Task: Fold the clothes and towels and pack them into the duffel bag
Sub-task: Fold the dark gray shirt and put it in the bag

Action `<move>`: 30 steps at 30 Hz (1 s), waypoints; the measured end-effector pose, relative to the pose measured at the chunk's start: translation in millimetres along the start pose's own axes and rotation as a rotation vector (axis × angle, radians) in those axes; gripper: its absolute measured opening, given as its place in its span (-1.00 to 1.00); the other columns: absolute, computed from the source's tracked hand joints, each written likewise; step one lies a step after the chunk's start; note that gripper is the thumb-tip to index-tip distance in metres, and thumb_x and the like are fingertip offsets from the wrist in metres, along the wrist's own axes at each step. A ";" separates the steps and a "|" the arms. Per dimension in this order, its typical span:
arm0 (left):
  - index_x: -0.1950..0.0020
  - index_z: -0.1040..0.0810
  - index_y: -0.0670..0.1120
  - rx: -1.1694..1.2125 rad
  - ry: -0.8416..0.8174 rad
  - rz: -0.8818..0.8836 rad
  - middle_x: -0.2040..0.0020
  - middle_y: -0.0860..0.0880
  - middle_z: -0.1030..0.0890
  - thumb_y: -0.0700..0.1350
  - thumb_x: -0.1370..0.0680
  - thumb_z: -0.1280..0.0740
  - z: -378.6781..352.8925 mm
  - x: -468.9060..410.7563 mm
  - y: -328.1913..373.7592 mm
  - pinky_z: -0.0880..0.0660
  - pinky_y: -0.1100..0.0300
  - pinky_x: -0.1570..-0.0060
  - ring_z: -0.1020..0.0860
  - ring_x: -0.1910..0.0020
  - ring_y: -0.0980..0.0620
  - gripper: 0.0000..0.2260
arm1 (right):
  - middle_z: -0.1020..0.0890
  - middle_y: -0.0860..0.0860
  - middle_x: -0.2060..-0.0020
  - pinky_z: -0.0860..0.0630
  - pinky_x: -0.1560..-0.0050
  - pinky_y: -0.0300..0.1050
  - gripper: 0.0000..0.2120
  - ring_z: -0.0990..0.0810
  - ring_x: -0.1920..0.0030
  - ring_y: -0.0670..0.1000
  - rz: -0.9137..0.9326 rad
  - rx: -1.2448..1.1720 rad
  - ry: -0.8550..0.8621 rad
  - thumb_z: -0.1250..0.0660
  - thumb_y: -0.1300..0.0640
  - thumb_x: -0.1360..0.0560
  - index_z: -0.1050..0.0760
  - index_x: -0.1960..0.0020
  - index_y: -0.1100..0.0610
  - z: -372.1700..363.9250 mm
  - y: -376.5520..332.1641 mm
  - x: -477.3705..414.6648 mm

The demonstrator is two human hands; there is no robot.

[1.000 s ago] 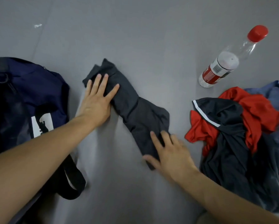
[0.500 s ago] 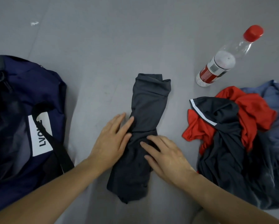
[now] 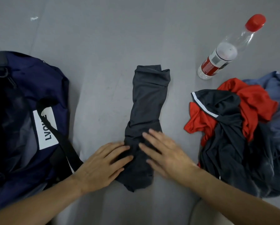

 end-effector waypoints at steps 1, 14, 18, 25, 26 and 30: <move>-0.53 -0.36 0.02 0.007 -0.028 -0.046 -0.51 -0.08 -0.37 0.08 -0.66 -0.24 -1.1 5.2 -1.1 -0.30 -0.06 -0.47 -0.28 -0.54 -0.09 -0.56 | -0.26 0.12 -0.56 -0.19 -0.53 0.14 -0.49 -0.13 -0.58 0.16 0.069 0.010 -0.058 -0.23 -0.12 -0.63 -0.35 -0.52 0.06 -8.6 -15.6 15.3; -0.09 -0.55 0.03 0.232 -0.027 0.213 0.00 0.08 -0.56 0.03 -0.51 -0.29 14.0 -44.5 7.2 -0.51 0.12 0.00 -0.48 -0.02 0.07 -0.81 | -0.65 -0.10 -0.09 -0.48 -0.15 -0.10 -0.77 -0.54 -0.16 -0.05 -0.310 -0.275 -0.009 -0.31 0.02 -0.46 -0.64 -0.05 0.04 -10.7 -20.9 8.9; 0.02 -0.44 0.15 0.574 -0.056 0.621 0.30 0.15 -0.54 0.19 -0.52 -0.15 19.0 -65.4 -8.9 -0.47 0.19 0.28 -0.51 0.29 0.17 -0.82 | -0.58 -0.11 0.20 -0.48 0.14 -0.15 -0.94 -0.53 0.17 -0.14 -0.754 -0.646 0.042 -0.23 -0.04 -0.57 -0.46 0.01 -0.08 2.5 -6.1 -3.1; 0.27 -0.41 0.02 0.509 -0.042 0.776 0.38 0.09 -0.54 0.17 -0.62 -0.20 20.9 -106.5 -20.5 -0.48 0.08 0.27 -0.56 0.31 -0.02 -0.66 | -0.18 0.06 -0.59 -0.16 -0.54 0.12 -0.38 -0.07 -0.60 0.09 -0.240 0.023 0.019 -0.20 -0.14 -0.62 -0.19 -0.59 0.11 0.2 -8.1 -10.3; 0.21 -0.45 0.05 0.467 -0.019 0.769 0.33 0.10 -0.57 0.20 -0.63 -0.18 23.3 -108.2 -20.1 -0.49 0.09 0.26 -0.57 0.29 0.00 -0.69 | -0.14 0.07 -0.60 -0.17 -0.53 0.20 -0.31 -0.01 -0.61 0.11 -0.236 0.082 -0.072 -0.20 -0.20 -0.60 -0.14 -0.60 0.12 -8.1 -5.2 -8.3; -0.18 -0.53 0.00 0.126 0.273 0.389 -0.07 0.05 -0.59 0.00 -0.64 -0.24 36.7 -103.5 -5.3 -0.54 0.06 0.11 -0.55 0.08 0.00 -0.83 | -0.15 0.04 -0.59 -0.20 -0.49 0.26 -0.23 -0.03 -0.60 0.10 -0.289 0.113 -0.172 -0.27 -0.24 -0.56 -0.10 -0.61 0.09 -19.9 10.3 -6.8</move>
Point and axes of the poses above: each hand's wrist, its own x-axis away from the middle knuckle, its own z-axis out of the back of the hand, y = z × x, the point moved 3 cm from there along -x, towards the middle knuckle
